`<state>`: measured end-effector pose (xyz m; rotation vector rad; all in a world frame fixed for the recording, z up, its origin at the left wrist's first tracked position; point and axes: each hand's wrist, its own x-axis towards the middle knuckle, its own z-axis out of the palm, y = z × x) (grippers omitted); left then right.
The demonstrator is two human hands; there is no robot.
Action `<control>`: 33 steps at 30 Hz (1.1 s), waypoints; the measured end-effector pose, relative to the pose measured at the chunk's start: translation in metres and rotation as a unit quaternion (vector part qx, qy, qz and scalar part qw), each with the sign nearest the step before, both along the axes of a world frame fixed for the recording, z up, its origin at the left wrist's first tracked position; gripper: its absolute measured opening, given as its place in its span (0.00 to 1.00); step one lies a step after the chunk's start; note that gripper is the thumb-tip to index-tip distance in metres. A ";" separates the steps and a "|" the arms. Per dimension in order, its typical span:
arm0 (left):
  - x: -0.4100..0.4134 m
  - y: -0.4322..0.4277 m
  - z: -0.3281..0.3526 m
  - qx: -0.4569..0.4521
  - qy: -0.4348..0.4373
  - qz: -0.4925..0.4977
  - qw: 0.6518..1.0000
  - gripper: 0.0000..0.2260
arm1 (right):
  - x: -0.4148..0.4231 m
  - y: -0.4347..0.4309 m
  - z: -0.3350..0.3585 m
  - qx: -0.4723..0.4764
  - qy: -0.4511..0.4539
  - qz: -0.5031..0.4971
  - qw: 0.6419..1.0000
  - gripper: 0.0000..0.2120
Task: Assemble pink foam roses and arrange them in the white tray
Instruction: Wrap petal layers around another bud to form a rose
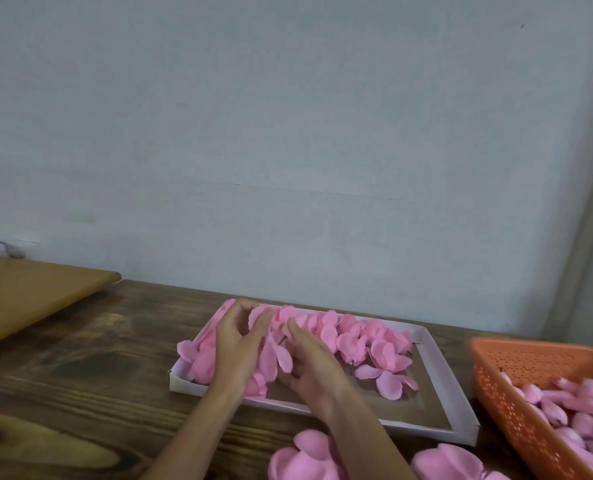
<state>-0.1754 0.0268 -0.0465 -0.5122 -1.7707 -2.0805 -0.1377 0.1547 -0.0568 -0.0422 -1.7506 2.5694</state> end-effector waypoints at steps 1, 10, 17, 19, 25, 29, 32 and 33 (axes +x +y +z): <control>0.001 0.000 0.001 0.002 0.003 0.006 1.000 0.03 | 0.001 0.001 0.001 0.003 0.003 0.007 1.000 0.25; 0.001 0.001 0.002 -0.004 0.021 0.028 0.999 0.05 | 0.008 0.007 0.020 0.042 0.045 0.000 0.998 0.24; -0.005 -0.004 0.002 -0.008 -0.075 -0.092 0.993 0.10 | 0.017 0.008 0.049 0.104 0.067 -0.120 0.985 0.12; -0.005 -0.006 0.003 0.018 -0.103 -0.137 0.985 0.15 | 0.017 0.010 0.057 0.120 0.081 -0.151 0.978 0.10; -0.010 -0.010 0.001 0.009 -0.121 -0.157 0.980 0.23 | 0.019 0.012 0.065 0.155 0.093 -0.183 0.966 0.04; -0.009 -0.010 0.002 -0.031 -0.112 -0.211 0.971 0.26 | 0.019 0.012 0.063 0.138 0.097 -0.171 0.971 0.06; -0.009 -0.009 0.001 -0.044 -0.130 -0.223 0.965 0.25 | 0.019 0.013 0.063 0.172 0.101 -0.168 0.965 0.05; -0.009 -0.009 0.001 -0.059 -0.125 -0.212 0.968 0.23 | 0.018 0.013 0.062 0.184 0.107 -0.172 0.962 0.05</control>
